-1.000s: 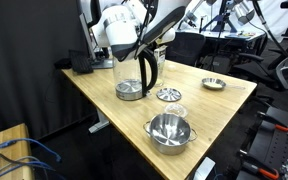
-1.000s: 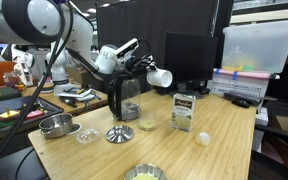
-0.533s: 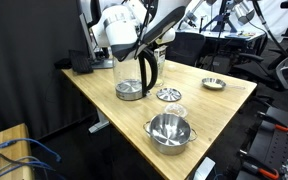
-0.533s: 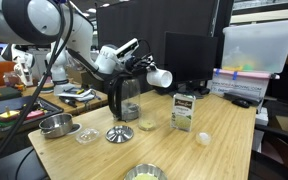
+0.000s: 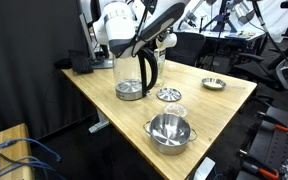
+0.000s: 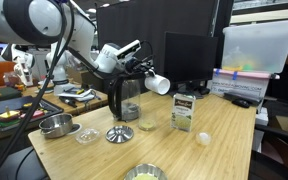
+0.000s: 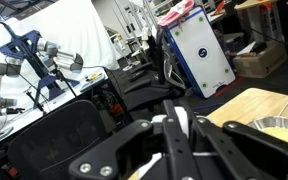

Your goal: Pour the contents from the white cup into the glass cup then put the white cup on the table

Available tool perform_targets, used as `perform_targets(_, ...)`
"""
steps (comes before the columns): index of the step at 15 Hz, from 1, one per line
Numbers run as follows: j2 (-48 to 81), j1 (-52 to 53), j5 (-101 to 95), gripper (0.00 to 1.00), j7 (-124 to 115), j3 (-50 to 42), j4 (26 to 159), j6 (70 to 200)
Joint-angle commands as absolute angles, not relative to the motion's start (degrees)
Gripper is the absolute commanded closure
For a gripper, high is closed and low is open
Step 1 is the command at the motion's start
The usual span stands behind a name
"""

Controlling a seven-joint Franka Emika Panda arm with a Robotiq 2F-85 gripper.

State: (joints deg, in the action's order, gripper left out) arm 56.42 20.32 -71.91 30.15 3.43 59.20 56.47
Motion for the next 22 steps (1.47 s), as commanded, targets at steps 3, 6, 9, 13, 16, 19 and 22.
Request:
perform_targets(3,57.34,18.13,-64.87,0.98,28.35,5.32,58.06,56.5)
perform_targets(6,57.02,16.94,-59.61,0.98,27.29,6.24,57.18,56.9)
perform_targets(9,57.17,15.75,-53.41,0.98,25.11,6.93,55.24,57.11)
perform_targets(13,56.5,13.45,-43.64,0.98,19.59,8.04,53.75,58.42)
perform_targets(16,55.55,11.01,-35.52,0.98,16.43,9.06,53.07,59.32)
perform_targets(19,54.1,8.06,-28.56,0.98,12.24,9.54,53.81,62.05)
perform_targets(22,50.98,4.57,-23.74,0.98,7.63,9.36,56.84,66.79)
